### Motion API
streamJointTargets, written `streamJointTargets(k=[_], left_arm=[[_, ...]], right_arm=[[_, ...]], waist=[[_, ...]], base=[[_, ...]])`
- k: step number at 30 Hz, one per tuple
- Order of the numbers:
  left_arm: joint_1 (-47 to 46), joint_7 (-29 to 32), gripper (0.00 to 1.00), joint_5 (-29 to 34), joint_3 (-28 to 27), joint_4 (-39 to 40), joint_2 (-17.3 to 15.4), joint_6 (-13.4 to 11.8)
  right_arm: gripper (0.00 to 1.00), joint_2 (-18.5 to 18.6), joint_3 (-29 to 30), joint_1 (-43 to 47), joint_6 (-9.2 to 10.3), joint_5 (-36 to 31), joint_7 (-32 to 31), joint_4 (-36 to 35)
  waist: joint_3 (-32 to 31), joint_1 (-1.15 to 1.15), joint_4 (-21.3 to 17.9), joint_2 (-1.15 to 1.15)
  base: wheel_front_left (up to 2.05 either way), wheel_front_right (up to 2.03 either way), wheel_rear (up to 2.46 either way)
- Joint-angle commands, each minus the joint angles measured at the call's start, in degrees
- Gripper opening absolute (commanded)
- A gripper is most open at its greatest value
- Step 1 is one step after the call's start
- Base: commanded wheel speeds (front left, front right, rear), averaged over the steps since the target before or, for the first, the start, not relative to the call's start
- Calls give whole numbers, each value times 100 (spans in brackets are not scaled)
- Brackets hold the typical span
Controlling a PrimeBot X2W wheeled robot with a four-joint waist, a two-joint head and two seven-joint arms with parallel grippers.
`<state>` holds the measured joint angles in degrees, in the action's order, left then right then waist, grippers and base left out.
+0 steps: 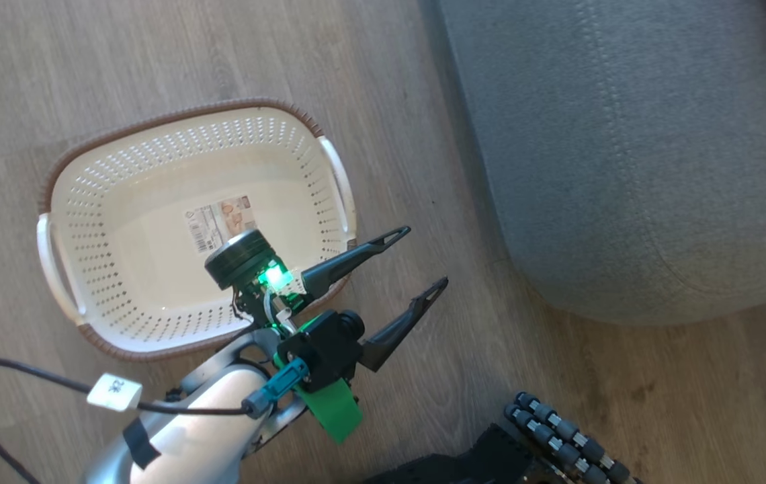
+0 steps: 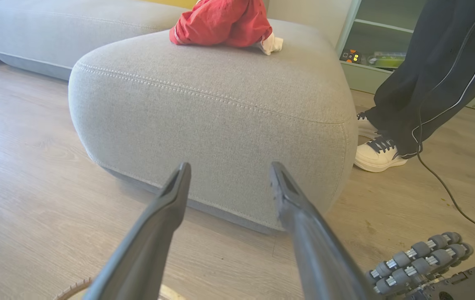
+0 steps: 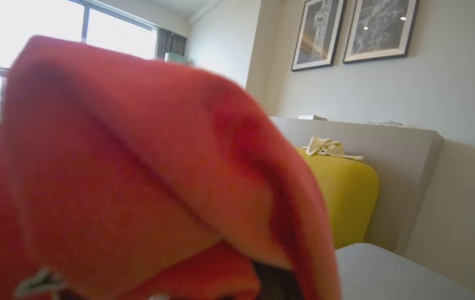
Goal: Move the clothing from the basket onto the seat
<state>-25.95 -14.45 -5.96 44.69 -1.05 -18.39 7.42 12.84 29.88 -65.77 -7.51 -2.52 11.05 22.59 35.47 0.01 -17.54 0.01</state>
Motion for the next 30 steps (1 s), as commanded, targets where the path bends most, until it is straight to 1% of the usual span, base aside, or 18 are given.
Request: streamJointTargets(k=[1,5,9,11,16,25,30], left_arm=[[-84,-55,100,16,-105,192,-50,7],[-84,-55,100,12,-121,213,-51,7],[-126,-55,100,30,-128,212,-66,7],[-138,-55,100,36,-134,209,-62,7],[-175,-55,100,29,-116,214,-59,7],[-276,-55,100,-11,-49,270,-1,7],[-295,-55,100,-8,-103,278,-37,7]], right_arm=[[0,174,136,-163,2,-148,-67,-75],[0,248,777,-373,2,-872,-283,444],[0,143,1252,-507,2,-1437,-426,876],[0,51,1338,-523,2,-1647,-424,1066],[0,-33,1554,-566,2,-2189,-362,1580],[0,12,2033,-674,2,-2923,-331,2237],[0,58,2062,-667,2,-3231,-536,2618]], waist=[[35,-1,59,-1],[100,-1,128,-1],[189,-1,168,-1],[214,-1,174,-1],[264,-1,174,-1],[272,-1,285,-1],[317,-1,390,-1]], base=[[0,0,0],[0,0,0],[0,0,0],[0,0,0],[0,0,0],[0,0,0],[0,0,0]])
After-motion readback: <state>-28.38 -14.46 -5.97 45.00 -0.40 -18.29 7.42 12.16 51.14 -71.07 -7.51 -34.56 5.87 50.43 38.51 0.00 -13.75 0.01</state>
